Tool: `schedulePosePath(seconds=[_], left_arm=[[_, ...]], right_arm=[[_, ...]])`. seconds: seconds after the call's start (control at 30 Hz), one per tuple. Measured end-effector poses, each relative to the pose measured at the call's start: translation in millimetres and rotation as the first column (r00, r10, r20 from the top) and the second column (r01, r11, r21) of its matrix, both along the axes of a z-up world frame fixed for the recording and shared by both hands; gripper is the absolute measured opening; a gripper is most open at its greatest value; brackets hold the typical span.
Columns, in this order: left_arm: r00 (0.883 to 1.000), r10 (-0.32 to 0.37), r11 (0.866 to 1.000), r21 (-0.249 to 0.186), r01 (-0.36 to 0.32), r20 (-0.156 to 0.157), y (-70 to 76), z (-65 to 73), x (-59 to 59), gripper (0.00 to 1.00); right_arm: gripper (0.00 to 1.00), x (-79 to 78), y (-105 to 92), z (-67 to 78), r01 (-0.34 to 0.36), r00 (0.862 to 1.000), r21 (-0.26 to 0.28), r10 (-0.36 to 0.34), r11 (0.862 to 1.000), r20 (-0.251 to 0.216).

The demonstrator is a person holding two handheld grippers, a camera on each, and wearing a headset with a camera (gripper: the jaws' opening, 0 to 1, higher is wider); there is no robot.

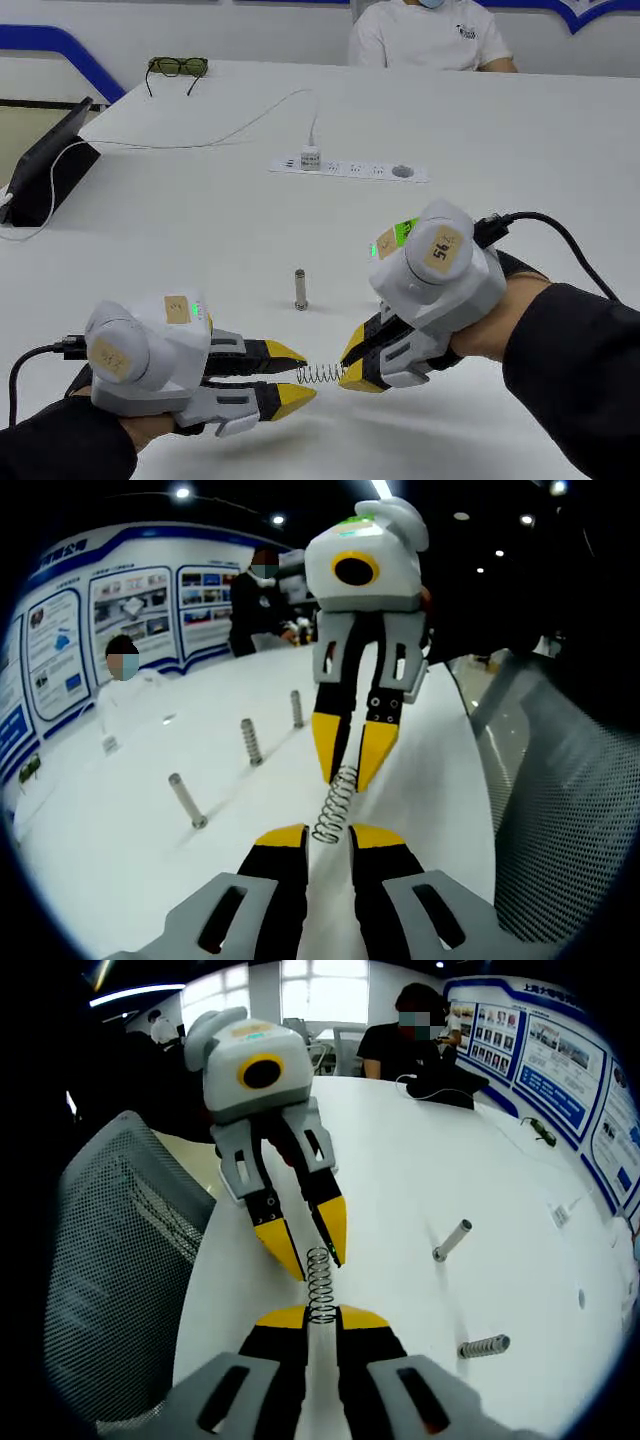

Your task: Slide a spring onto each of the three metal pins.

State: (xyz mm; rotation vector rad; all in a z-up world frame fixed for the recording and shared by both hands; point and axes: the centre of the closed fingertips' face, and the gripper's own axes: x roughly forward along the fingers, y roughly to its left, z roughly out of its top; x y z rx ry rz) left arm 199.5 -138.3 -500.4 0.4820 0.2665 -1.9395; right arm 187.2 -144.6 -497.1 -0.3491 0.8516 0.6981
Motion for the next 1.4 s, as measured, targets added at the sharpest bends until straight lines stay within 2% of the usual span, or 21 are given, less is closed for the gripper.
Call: schedulePosePath(seconds=[0.17, 0.47, 0.9, 1.4], left_arm=[[1.0, -0.011, 1.0, 0.001, 0.01, 0.01, -0.7, -0.5, -1.6, 0.13], [1.0, -0.008, 1.0, 0.005, 0.008, 0.013, -0.3, -1.1, -1.2, 0.13], [1.0, -0.01, 1.0, -0.001, 0.01, 0.012, -0.6, 1.0, -3.9, 0.12], [1.0, 0.003, 1.0, -0.014, -0.003, -0.002, -1.0, 5.0, -3.1, 0.11]], right_arm=[[0.11, -1.3, 2.3, 0.8, -0.012, 1.0, -0.007, 0.012, 1.0, -0.004], [0.11, 2.4, 7.2, 14.0, -0.021, 0.999, -0.001, 0.021, 1.0, 0.024], [0.11, 11.6, 19.5, 32.5, -0.018, 0.996, 0.045, 0.014, 0.999, 0.089], [0.11, 25.4, 31.4, 41.5, -0.014, 0.99, 0.086, 0.002, 0.996, 0.142]])
